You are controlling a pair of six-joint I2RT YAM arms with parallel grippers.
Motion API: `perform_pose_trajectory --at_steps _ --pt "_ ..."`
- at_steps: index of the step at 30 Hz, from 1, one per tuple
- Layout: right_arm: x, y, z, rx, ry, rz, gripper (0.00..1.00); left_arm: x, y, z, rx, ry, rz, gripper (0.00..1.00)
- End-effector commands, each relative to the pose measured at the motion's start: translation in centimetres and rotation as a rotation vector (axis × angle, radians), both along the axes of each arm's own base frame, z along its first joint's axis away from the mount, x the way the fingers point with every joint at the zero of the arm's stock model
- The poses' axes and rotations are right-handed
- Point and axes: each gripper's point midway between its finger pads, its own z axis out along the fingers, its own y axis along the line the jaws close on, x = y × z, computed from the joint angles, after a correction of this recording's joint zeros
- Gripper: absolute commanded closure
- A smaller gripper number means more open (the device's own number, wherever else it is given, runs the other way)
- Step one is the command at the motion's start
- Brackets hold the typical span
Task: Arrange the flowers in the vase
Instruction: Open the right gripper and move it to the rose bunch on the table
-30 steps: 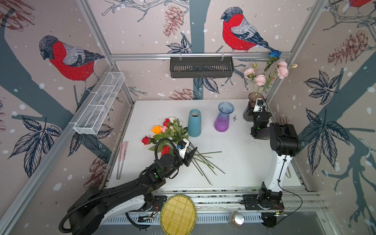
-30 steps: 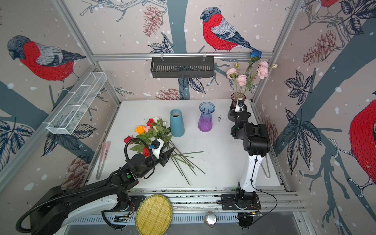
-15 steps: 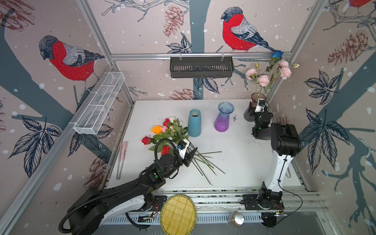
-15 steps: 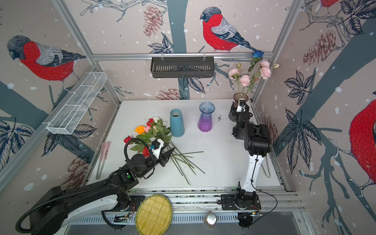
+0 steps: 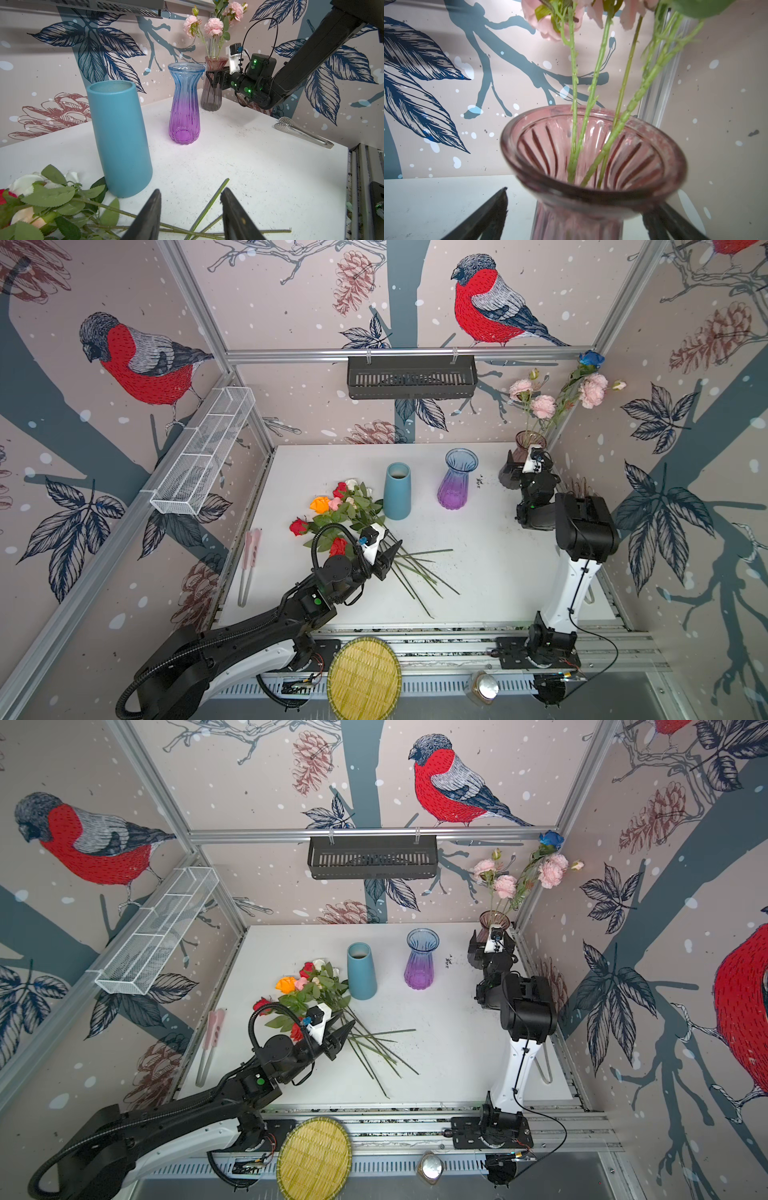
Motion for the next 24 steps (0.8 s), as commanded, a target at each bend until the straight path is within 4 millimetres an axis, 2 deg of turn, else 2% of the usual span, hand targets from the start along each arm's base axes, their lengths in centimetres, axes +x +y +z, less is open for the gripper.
perform_pose_trajectory --at_steps 1,9,12,15,18,20,21,24 --pt "-1.1 -0.5 2.8 0.004 -0.086 -0.045 0.01 0.0 0.3 0.5 -0.015 -0.016 0.009 0.52" --pt "-4.5 0.6 7.5 -0.034 -0.167 -0.119 0.01 0.3 0.8 0.8 -0.033 -0.004 0.042 0.52" --pt "-6.7 1.7 9.5 -0.033 -0.193 -0.168 0.01 0.5 1.3 0.9 -0.038 0.000 0.070 0.52" --pt "-9.8 3.5 11.5 -0.009 -0.191 -0.208 0.01 0.7 1.8 1.0 -0.054 0.003 0.098 0.52" --pt "-12.5 6.4 11.9 0.043 -0.092 -0.157 0.01 1.3 3.0 0.7 -0.100 0.028 0.167 0.47" --pt "-14.0 10.3 11.2 0.079 0.041 -0.021 0.01 1.8 3.6 0.1 -0.127 0.055 0.203 0.44" --pt "-15.2 11.6 11.6 0.107 0.059 0.028 0.01 2.2 3.9 -0.3 -0.133 0.074 0.218 0.44" --pt "-19.6 17.3 10.3 0.136 0.137 0.245 0.01 3.9 5.2 -2.3 -0.174 0.179 0.268 0.43"
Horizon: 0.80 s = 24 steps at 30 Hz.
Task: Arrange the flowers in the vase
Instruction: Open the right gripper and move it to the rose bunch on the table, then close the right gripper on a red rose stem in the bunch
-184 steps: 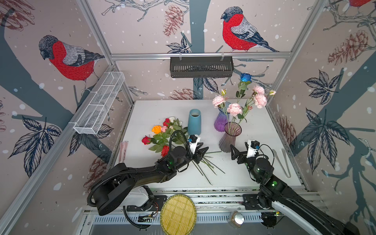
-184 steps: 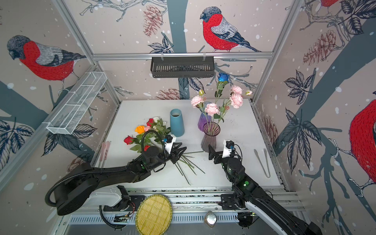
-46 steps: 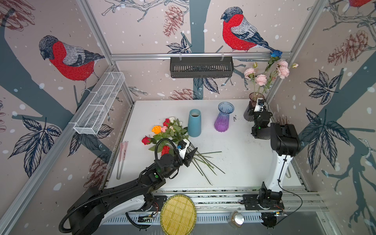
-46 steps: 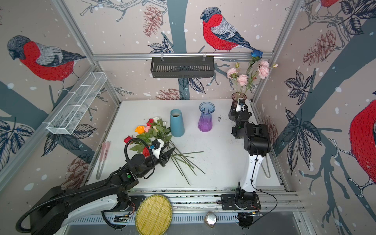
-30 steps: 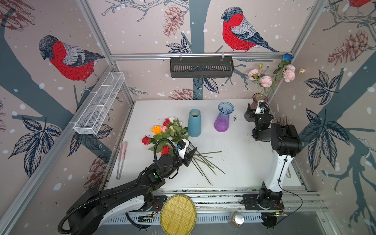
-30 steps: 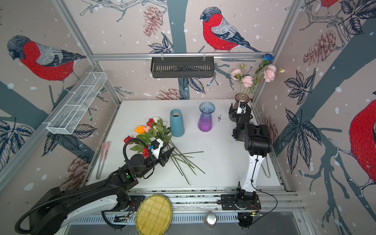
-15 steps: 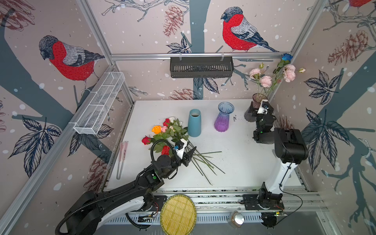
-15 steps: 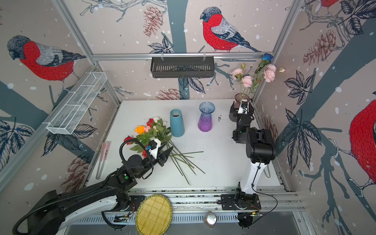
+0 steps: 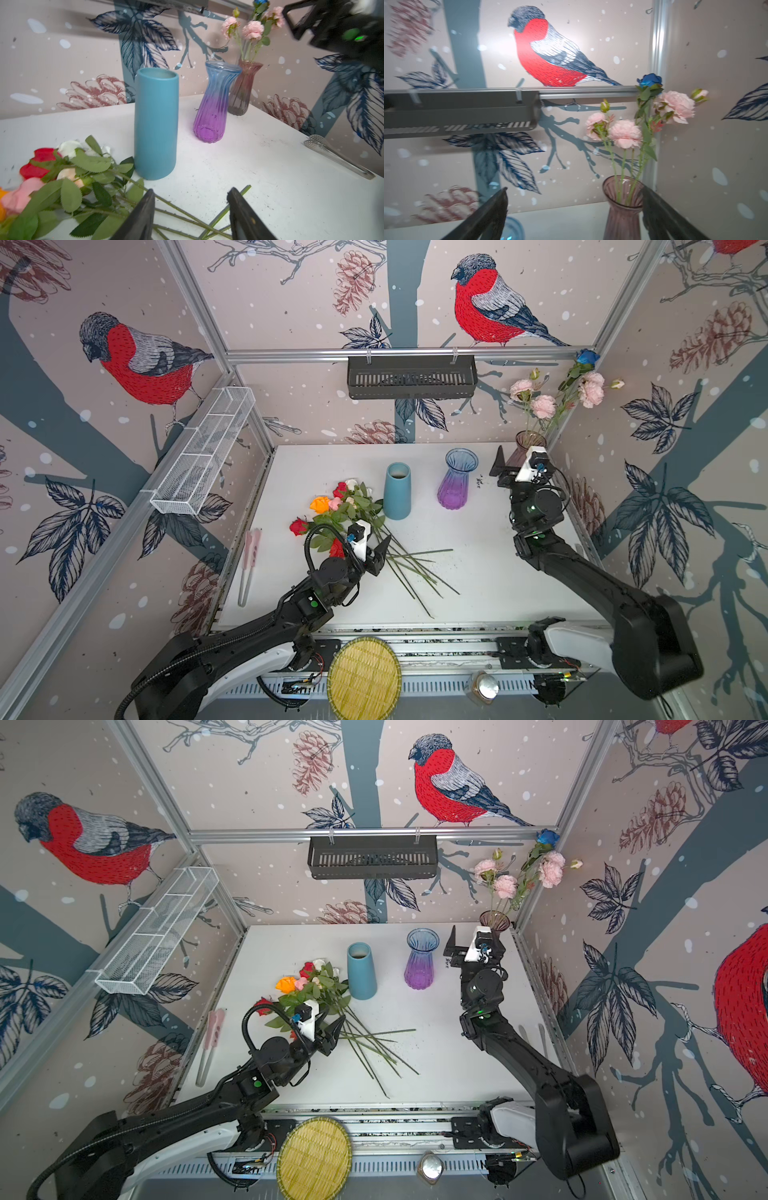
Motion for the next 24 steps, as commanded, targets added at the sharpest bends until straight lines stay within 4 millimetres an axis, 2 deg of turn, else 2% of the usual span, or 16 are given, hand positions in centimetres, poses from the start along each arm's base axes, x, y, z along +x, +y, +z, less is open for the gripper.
perform_pose_trajectory --at_steps 1,6,8,10,12,14,17,21,24 --pt "-3.1 5.0 -6.9 -0.023 0.265 0.196 0.01 1.7 1.5 -0.9 -0.130 0.094 0.063 0.43" --pt "-10.8 13.1 -11.3 -0.070 0.326 0.599 0.02 2.9 2.7 -3.1 -0.233 0.212 0.070 0.43" --pt "-13.6 16.2 -13.0 -0.122 0.363 0.790 0.05 3.0 2.9 -2.9 -0.266 0.220 0.068 0.43" --pt "-14.7 18.1 -14.8 -0.150 0.443 0.904 0.11 3.2 3.2 -2.2 -0.288 0.200 0.080 0.42" --pt "-14.5 19.3 -16.1 -0.162 0.549 0.944 0.21 3.5 3.9 -1.4 -0.300 0.171 0.111 0.41" --pt "-14.3 21.0 -17.0 -0.190 0.643 1.025 0.36 3.8 4.7 -0.7 -0.311 0.141 0.139 0.40" --pt "-13.3 23.7 -18.6 -0.215 0.758 1.085 0.49 3.5 5.4 0.1 -0.298 0.069 0.148 0.40" --pt "-11.4 26.5 -20.8 -0.208 0.862 1.095 0.55 2.9 6.4 -0.6 -0.238 0.012 0.173 0.40" --pt "-10.3 28.0 -22.4 -0.213 0.905 1.074 0.56 2.6 6.3 -0.1 -0.219 0.002 0.155 0.39"
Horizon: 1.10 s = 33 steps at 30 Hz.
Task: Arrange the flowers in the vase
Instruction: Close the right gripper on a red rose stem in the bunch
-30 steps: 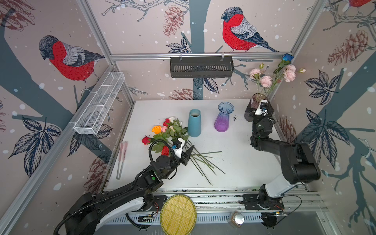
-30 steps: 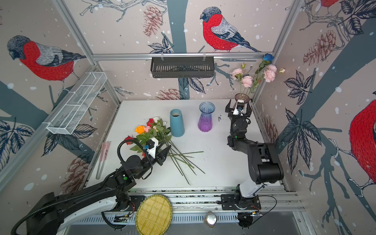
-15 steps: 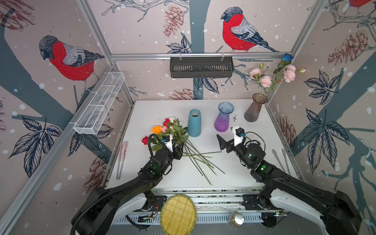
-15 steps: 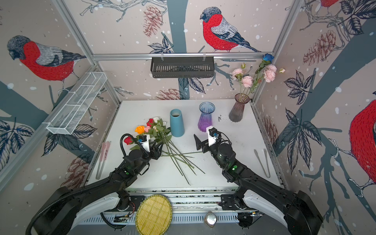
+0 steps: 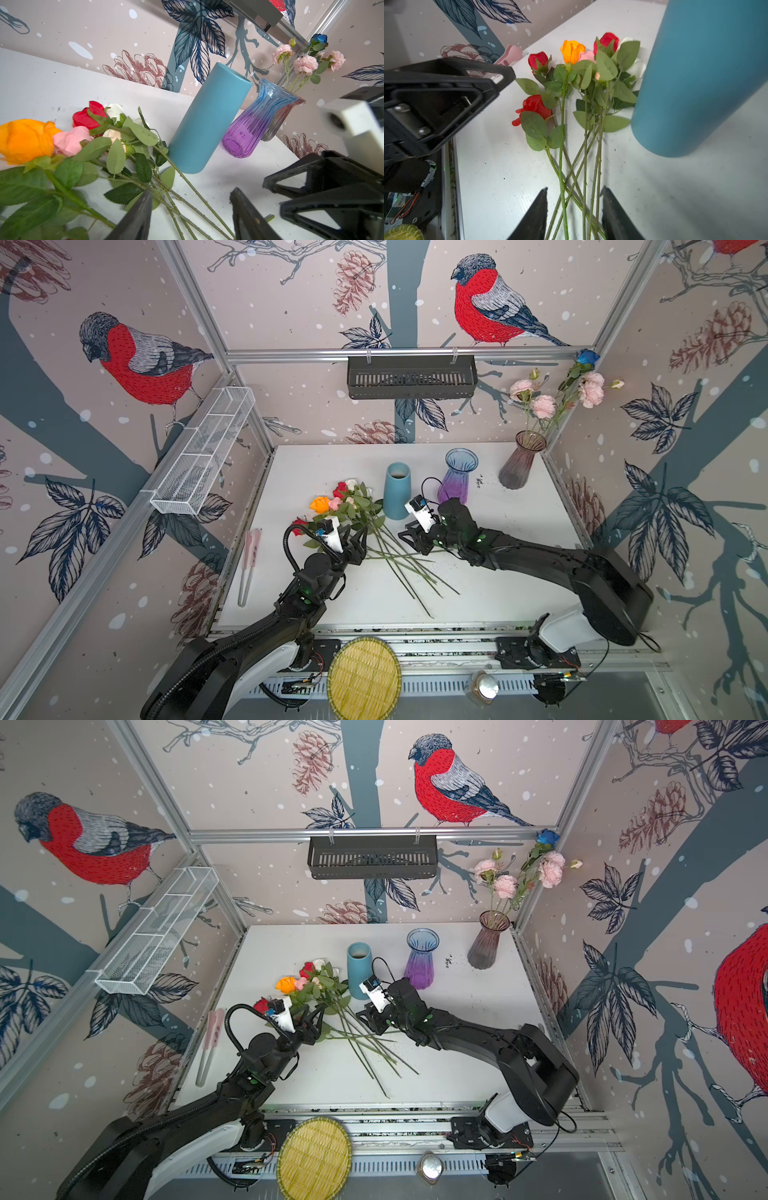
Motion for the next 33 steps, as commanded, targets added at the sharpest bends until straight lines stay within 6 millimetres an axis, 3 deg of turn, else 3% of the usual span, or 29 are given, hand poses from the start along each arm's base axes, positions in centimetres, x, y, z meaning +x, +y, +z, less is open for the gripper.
perform_pose_trajectory --at_steps 1,8,14,21,30,33 --pt "0.0 1.5 -1.6 -0.032 0.054 0.014 0.56 -0.2 0.2 2.0 0.006 -0.085 0.002 0.39" --pt "2.4 4.2 -4.7 -0.207 0.015 -0.050 0.52 -0.5 -0.6 2.8 -0.031 -0.098 -0.049 0.39" --pt "4.3 3.9 -6.5 -0.369 -0.046 -0.145 0.52 -0.7 -0.8 3.1 -0.057 -0.087 -0.064 0.39" --pt "4.9 3.9 -7.5 -0.397 -0.036 -0.146 0.53 -1.3 -1.8 3.8 -0.075 -0.107 -0.127 0.39" --pt "4.6 5.3 -7.1 -0.361 -0.016 -0.093 0.67 -1.4 -1.9 4.0 -0.071 -0.117 -0.135 0.39" --pt "4.6 5.4 -7.0 -0.351 -0.009 -0.081 0.76 -1.4 -1.8 4.1 -0.069 -0.118 -0.133 0.39"
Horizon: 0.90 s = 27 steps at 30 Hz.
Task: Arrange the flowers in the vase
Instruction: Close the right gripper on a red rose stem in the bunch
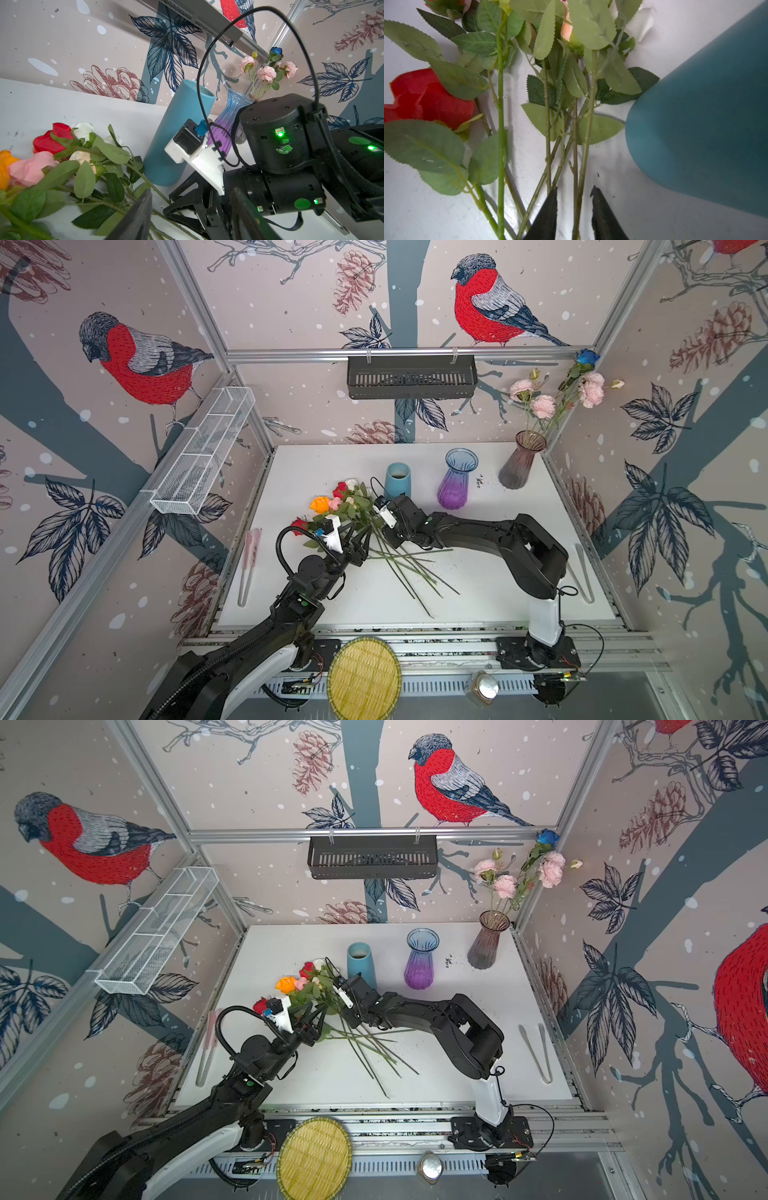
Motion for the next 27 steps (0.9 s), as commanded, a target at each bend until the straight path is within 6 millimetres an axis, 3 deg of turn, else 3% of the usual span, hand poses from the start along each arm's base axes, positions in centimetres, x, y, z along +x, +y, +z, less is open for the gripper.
perform_pose_trajectory --at_steps 1,5,11,18,24,27 --pt "-0.1 0.2 0.0 0.016 0.021 0.022 0.78 -0.1 0.0 1.5 -0.024 -0.048 -0.006 0.39" --pt "0.2 0.0 -0.2 0.026 0.042 0.017 0.89 -0.1 0.0 1.5 -0.024 -0.049 -0.006 0.39" --pt "0.4 0.2 0.1 0.026 0.028 0.008 0.66 -0.1 -0.1 1.4 -0.022 -0.047 -0.007 0.39" --pt "1.6 1.4 -0.2 0.005 0.023 -0.004 0.64 -0.2 -0.2 1.5 -0.021 -0.052 -0.013 0.39" --pt "2.7 1.7 -1.5 -0.035 0.025 -0.023 0.69 -0.2 0.0 1.6 -0.019 -0.055 -0.007 0.39" --pt "2.7 1.9 -0.9 -0.016 0.020 -0.019 0.81 -0.3 0.0 1.6 -0.021 -0.059 -0.010 0.39"
